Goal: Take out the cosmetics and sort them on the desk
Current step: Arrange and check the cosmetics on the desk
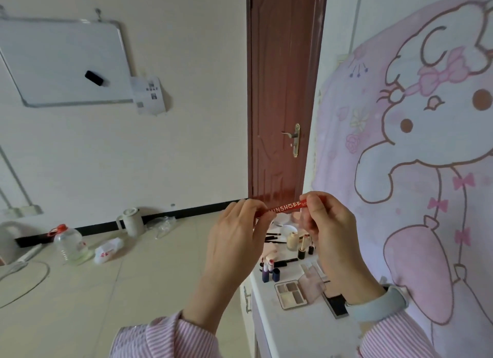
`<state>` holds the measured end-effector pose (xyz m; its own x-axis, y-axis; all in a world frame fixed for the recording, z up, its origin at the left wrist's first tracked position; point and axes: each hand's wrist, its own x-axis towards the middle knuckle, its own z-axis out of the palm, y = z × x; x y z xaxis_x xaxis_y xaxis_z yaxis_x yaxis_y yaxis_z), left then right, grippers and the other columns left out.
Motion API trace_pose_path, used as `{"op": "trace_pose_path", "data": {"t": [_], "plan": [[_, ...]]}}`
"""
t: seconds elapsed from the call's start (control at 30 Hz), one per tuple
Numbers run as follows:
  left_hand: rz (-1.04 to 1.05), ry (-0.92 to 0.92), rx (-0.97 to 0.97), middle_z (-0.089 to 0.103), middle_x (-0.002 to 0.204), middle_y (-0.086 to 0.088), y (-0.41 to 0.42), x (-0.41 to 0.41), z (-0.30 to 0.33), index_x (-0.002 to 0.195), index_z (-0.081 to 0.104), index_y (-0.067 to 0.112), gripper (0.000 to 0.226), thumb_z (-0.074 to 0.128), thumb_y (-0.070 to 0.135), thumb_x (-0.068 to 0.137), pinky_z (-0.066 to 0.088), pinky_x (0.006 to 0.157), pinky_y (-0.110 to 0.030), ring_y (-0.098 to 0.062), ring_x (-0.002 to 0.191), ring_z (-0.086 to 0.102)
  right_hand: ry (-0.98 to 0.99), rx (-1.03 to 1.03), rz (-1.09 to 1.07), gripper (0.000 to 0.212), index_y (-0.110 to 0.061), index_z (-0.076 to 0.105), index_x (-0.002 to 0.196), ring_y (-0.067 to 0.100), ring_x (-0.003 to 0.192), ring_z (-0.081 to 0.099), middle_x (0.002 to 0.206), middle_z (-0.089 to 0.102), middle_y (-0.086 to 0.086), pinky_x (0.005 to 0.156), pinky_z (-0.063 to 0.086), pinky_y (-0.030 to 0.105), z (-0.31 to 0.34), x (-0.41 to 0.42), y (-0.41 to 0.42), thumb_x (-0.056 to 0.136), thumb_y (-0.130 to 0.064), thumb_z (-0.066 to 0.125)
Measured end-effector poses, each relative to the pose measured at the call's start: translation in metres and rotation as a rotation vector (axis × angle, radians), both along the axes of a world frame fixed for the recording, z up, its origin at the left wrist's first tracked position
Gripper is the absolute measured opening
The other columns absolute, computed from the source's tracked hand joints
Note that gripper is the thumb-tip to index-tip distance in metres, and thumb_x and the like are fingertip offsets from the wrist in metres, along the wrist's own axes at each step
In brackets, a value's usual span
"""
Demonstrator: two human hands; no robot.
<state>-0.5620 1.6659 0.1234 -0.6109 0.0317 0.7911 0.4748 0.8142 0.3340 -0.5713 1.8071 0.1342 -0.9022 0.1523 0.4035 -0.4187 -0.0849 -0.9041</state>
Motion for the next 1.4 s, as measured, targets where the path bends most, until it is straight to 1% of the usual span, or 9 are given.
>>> {"op": "trace_pose_path", "data": {"t": [0.17,0.27,0.37,0.47,0.53,0.7,0.93,1.1,1.4], "plan": [[-0.010,0.101,-0.187,0.059,0.065,0.003,0.000,0.000,0.012,0.084,0.065,0.009,0.031,0.039,0.024,0.090,0.029,0.048,-0.016,-0.013,0.051,0.051,0.037,0.009,0.007,0.022,-0.013,0.058,0.079,0.012,0.051,0.039,0.045,0.044,-0.010,0.059,0.040,0.029,0.007,0.000,-0.001,0.095,-0.011,0.043],[-0.047,0.121,-0.157,0.057,0.058,0.005,-0.004,0.001,0.006,0.087,0.068,0.011,0.030,0.041,0.024,0.090,0.022,0.041,-0.013,-0.009,0.044,0.042,0.037,0.038,-0.005,0.023,-0.014,0.057,0.078,0.006,0.048,0.038,0.044,0.042,-0.010,0.054,0.039,0.022,0.004,0.000,-0.002,0.095,-0.011,0.042],[-0.130,0.070,-0.095,0.063,0.063,0.007,-0.009,-0.001,-0.006,0.099,0.070,0.015,0.033,0.043,0.032,0.090,0.038,0.039,-0.019,-0.012,0.045,0.052,-0.010,0.058,0.013,0.022,-0.013,0.057,0.079,0.003,0.044,0.035,0.042,0.040,-0.012,0.049,0.035,0.017,-0.004,-0.002,0.000,0.095,-0.010,0.042],[-0.103,-0.237,-0.099,0.050,0.071,0.019,-0.013,-0.007,-0.021,0.126,0.044,0.034,0.047,0.041,0.056,0.084,0.039,0.053,-0.022,-0.001,0.059,0.047,-0.100,0.011,0.032,0.017,-0.009,0.059,0.079,0.005,0.042,0.035,0.044,0.042,-0.010,0.043,0.031,0.015,-0.013,-0.004,0.011,0.092,-0.012,0.047],[-0.105,-0.431,-0.036,0.042,0.069,0.016,-0.017,-0.014,-0.042,0.128,0.026,0.032,0.054,0.051,0.051,0.083,0.034,0.055,-0.016,-0.002,0.061,0.044,-0.165,-0.030,-0.037,0.015,-0.011,0.060,0.078,0.008,0.041,0.035,0.044,0.045,-0.004,0.041,0.031,0.017,-0.024,-0.008,0.027,0.090,-0.013,0.051],[-0.141,-0.914,0.271,0.050,0.077,-0.002,-0.021,-0.029,-0.115,0.122,0.032,0.007,0.033,0.031,-0.002,0.090,0.037,0.057,-0.018,-0.011,0.062,0.044,-0.424,-0.003,-0.219,0.014,-0.011,0.060,0.082,0.012,0.049,0.046,0.056,0.058,-0.001,0.047,0.037,0.021,-0.093,-0.010,0.076,0.091,-0.007,0.049],[-0.148,-1.234,0.281,0.060,0.096,-0.006,0.015,-0.018,-0.225,0.092,0.035,0.014,0.014,0.043,0.003,0.093,0.038,0.048,-0.018,-0.018,0.064,0.057,-0.825,0.272,-0.199,0.014,-0.004,0.059,0.095,0.017,0.063,0.052,0.079,0.065,0.009,0.054,0.039,0.024,-0.220,0.014,0.119,0.087,0.003,0.050],[-0.139,-1.204,0.155,0.066,0.097,0.005,0.034,-0.010,-0.267,0.100,0.066,0.020,0.013,0.057,0.022,0.090,0.041,0.066,-0.017,-0.007,0.079,0.057,-0.958,0.266,-0.159,0.016,-0.005,0.063,0.092,0.015,0.063,0.050,0.076,0.061,0.009,0.055,0.041,0.023,-0.261,0.009,0.127,0.089,0.001,0.049],[-0.134,-1.080,-0.055,0.056,0.108,0.003,0.057,-0.042,-0.315,0.111,0.066,0.023,0.024,0.052,0.030,0.093,0.043,0.077,-0.025,-0.013,0.102,0.050,-1.149,0.314,-0.058,0.026,-0.009,0.059,0.096,0.013,0.056,0.047,0.070,0.054,0.006,0.048,0.037,0.020,-0.308,-0.056,0.096,0.096,-0.005,0.033]]}}
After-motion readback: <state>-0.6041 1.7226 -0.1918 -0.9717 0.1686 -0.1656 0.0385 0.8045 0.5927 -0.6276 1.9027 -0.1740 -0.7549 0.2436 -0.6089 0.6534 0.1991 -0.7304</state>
